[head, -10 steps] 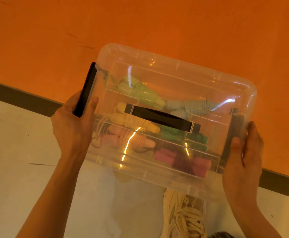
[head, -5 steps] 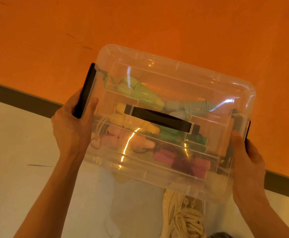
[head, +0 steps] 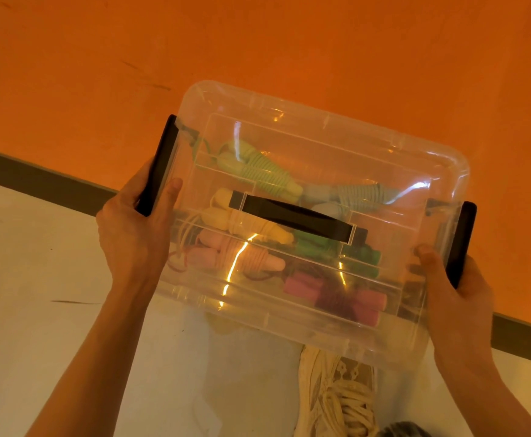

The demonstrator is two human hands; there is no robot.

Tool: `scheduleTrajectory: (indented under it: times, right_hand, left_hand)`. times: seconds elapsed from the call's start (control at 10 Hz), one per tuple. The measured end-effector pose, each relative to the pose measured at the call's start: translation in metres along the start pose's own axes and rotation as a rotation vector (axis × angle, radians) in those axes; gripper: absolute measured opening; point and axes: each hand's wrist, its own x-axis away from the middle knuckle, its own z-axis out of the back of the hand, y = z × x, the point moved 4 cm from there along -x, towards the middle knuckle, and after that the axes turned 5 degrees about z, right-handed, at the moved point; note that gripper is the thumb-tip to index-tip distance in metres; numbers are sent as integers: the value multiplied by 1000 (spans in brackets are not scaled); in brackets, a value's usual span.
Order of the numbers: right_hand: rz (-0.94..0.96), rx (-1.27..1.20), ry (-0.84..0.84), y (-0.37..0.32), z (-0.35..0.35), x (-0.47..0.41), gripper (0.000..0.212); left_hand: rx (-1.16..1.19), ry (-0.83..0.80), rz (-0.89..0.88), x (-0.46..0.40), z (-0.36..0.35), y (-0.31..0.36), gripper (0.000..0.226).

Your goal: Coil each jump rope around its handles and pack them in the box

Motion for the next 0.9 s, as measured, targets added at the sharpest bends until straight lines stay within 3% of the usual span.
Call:
scheduleTrajectory:
  times: [0.4,0.6,0.7,0.8,0.9]
  right_hand:
    - [120,36,25,-8,-3,2,7]
    - [108,55,34,-7,-7,3,14]
    - [93,72,15,-7,-5,-3,33]
    - [214,172,66,-20,2,-8,56]
    - [459,299,4,-45,0,-10,42]
  left_hand:
    - [-14,15,2,0,1,0,49]
    - [-144,0,-38,2,-2,2,48]
    - [-192,-19,-62,1,-4,4,49]
    - [-188,9,-120,1,1,11,54]
    - [-229,-3,-292,4,-5,31,49]
